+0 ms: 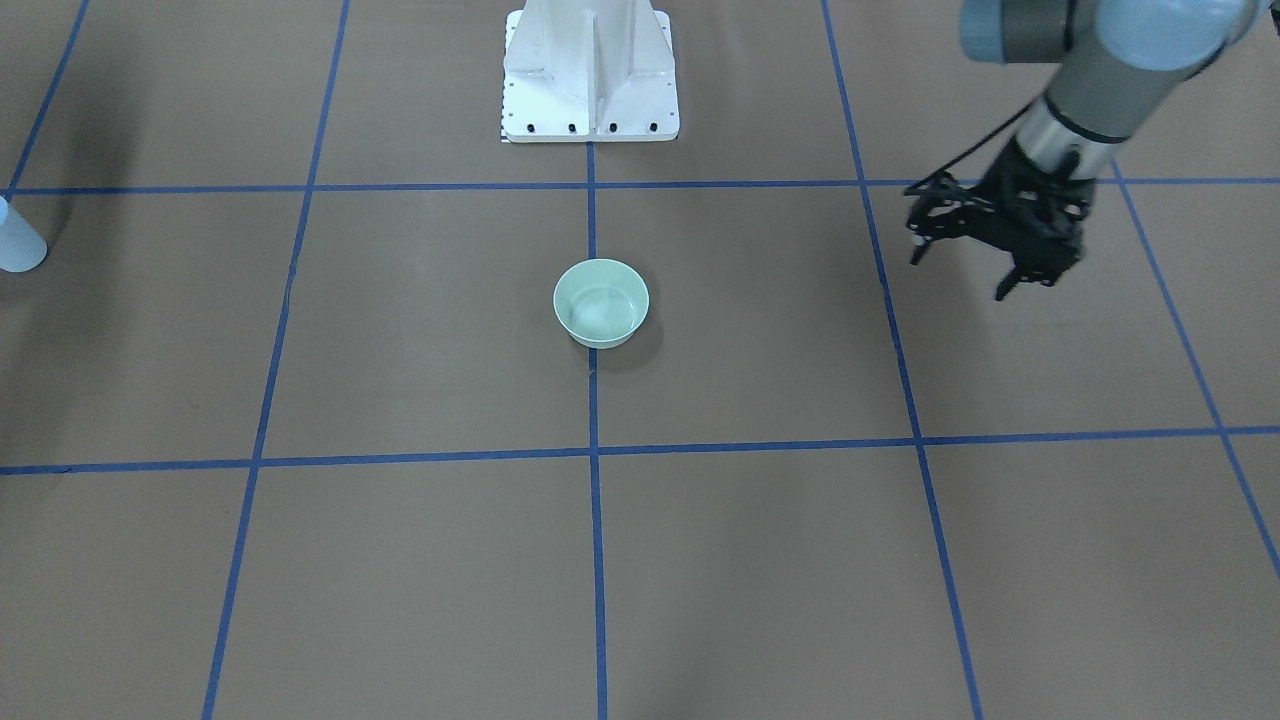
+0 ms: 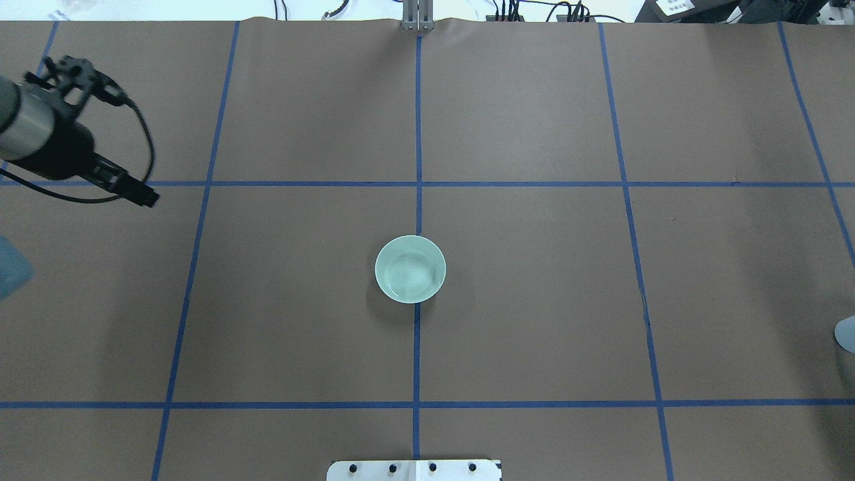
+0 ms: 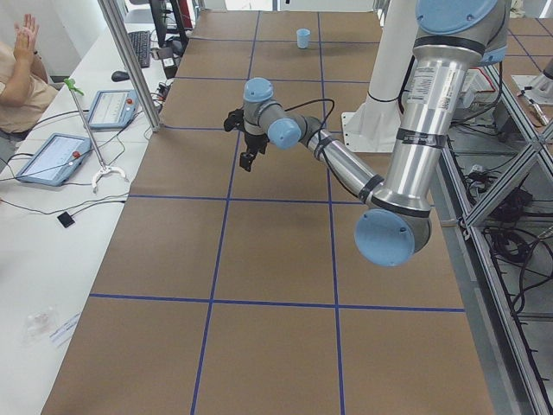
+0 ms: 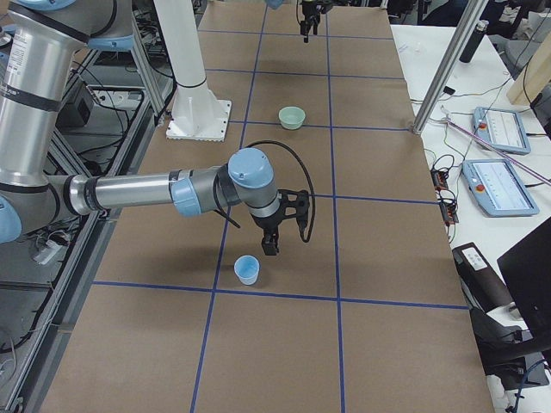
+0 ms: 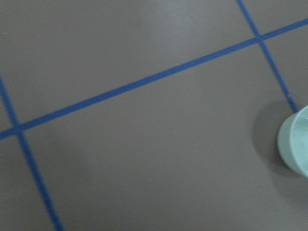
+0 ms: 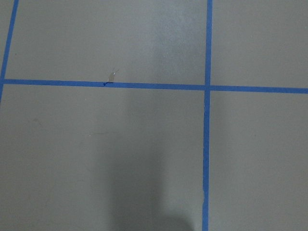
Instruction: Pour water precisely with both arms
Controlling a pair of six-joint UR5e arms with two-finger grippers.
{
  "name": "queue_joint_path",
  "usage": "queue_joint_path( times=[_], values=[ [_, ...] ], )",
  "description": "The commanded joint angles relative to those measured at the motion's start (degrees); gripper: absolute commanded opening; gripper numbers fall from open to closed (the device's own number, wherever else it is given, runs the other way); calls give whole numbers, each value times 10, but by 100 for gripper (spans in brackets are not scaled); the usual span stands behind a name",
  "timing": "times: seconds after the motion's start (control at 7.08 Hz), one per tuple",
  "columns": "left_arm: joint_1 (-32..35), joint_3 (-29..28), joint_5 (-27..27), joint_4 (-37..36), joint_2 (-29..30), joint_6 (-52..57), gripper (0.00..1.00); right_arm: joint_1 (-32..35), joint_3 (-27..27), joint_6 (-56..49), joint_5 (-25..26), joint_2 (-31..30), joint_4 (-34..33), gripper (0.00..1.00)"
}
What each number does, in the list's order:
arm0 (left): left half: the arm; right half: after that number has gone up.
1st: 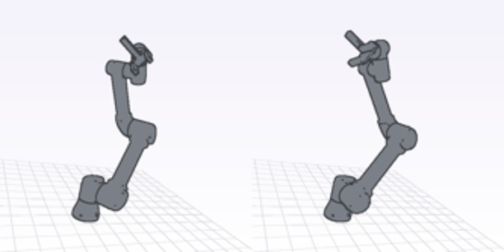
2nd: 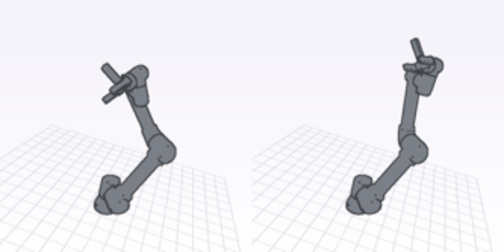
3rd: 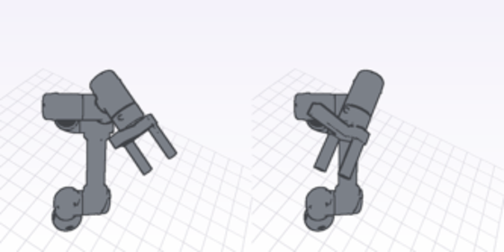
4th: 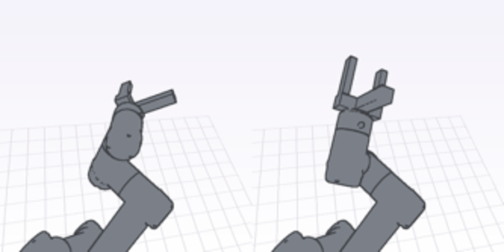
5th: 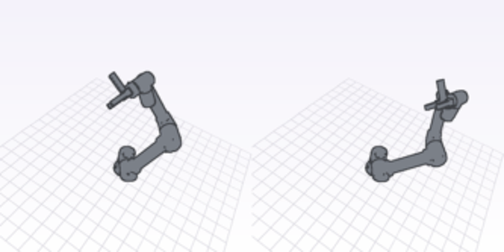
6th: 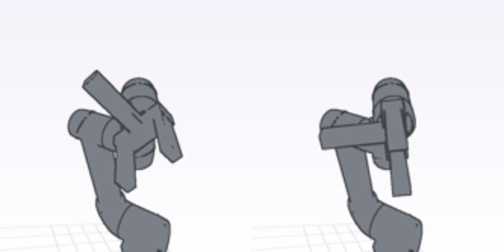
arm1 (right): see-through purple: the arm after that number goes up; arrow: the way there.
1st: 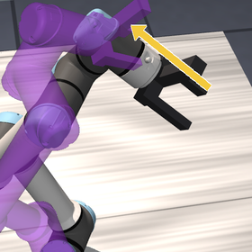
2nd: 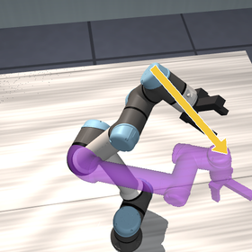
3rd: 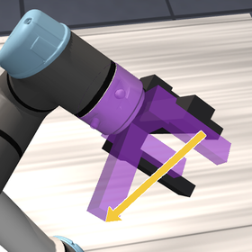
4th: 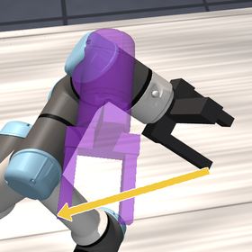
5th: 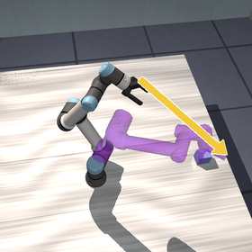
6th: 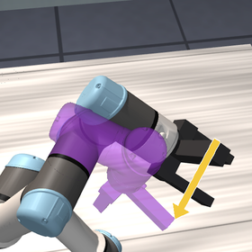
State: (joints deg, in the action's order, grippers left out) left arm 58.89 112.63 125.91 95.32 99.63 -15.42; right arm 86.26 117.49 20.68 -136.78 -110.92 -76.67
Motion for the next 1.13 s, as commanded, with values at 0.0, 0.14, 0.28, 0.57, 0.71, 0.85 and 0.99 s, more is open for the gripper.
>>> queue_joint_path(
  times=[0.0,0.14,0.28,0.57,0.71,0.85,0.99],
  values=[
    [178,-118,89,0,-38,272,100,-55,12,152,26,-51,125,100],
    [247,-194,113,4,-35,387,100,-90,12,214,60,-73,182,100],
    [271,-205,114,5,-38,412,100,-110,11,215,78,-95,212,100],
    [274,-203,114,8,-49,413,100,-147,-9,182,100,-129,287,100],
    [274,-203,114,8,-49,413,100,-169,-20,143,106,-129,289,100],
    [274,-202,115,8,-56,413,100,-181,-35,111,107,-129,289,100],
    [274,-202,115,11,-56,413,100,-193,-43,99,107,-128,289,100]
  ],
)
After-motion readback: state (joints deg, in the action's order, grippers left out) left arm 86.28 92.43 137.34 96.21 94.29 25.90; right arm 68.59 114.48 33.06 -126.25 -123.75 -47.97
